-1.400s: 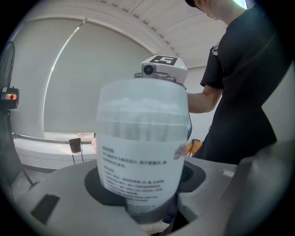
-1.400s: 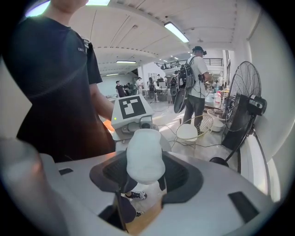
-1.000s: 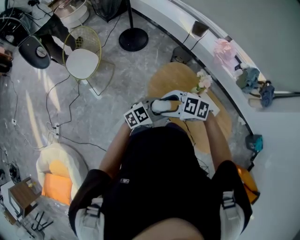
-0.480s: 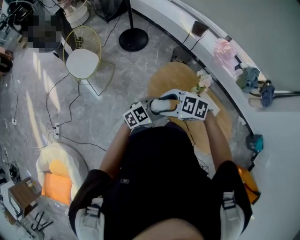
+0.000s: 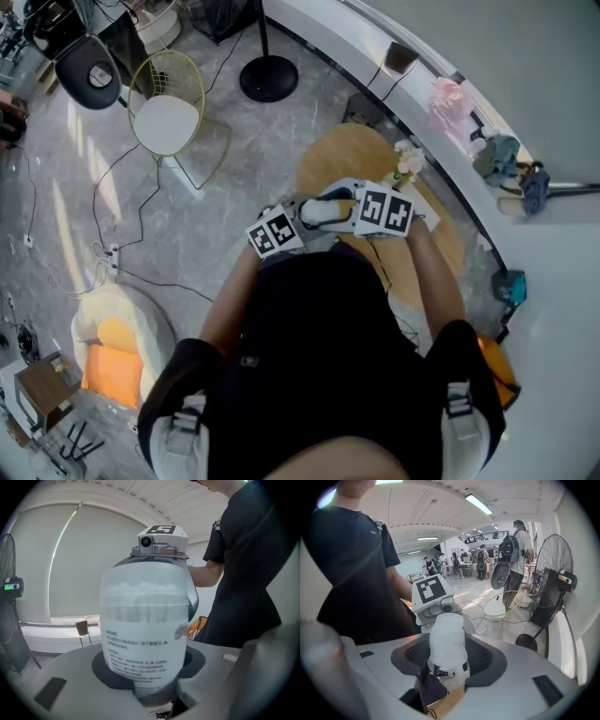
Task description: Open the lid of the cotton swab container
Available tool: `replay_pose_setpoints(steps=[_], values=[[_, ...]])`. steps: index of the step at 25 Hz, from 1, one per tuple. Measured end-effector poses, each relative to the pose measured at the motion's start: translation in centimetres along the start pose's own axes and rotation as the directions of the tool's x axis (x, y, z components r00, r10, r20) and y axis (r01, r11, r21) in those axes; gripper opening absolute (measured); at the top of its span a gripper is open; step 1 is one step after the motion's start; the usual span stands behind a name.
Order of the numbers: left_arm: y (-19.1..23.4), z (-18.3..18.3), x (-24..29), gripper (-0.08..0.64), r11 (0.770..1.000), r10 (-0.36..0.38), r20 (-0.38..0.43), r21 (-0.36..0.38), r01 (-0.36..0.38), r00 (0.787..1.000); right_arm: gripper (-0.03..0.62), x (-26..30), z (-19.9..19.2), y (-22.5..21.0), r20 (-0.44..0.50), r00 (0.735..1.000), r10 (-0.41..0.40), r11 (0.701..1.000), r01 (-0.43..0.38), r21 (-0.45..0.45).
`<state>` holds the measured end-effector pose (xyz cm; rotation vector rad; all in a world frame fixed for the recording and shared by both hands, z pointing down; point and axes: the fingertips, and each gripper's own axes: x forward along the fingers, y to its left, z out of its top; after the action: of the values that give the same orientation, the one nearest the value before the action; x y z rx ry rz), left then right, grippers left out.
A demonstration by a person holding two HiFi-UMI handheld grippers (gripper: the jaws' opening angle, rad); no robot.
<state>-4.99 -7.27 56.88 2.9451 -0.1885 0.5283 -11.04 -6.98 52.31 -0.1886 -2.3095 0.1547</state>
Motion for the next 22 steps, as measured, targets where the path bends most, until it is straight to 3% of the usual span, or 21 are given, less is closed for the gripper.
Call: replay_pose_setpoints(steps=[12,16,22], values=[[-0.6,-0.3,-0.2,0.192,1.0,0.005,0.008,0.007,-0.005,1.0,0.213,0.3,0.1,0.8,-0.029,0.998,0.061,0.998,-0.061,0.015],[-0.6,-0.6,-0.6,0.19,0.996,0.033,-0.012,0.078,-0.031,0.999,0.207,0.2,0.6,1.0,0.026,0.995,0.098,0.994,-0.099,0.052],[-1.2,-0.7,-0.5,0.19,0.996,0.022,-0.008,0.087,-0.021,1.0,0.213,0.2,0.5,1.4,0.081,0.985,0.152,0.98,-0.161,0.115]])
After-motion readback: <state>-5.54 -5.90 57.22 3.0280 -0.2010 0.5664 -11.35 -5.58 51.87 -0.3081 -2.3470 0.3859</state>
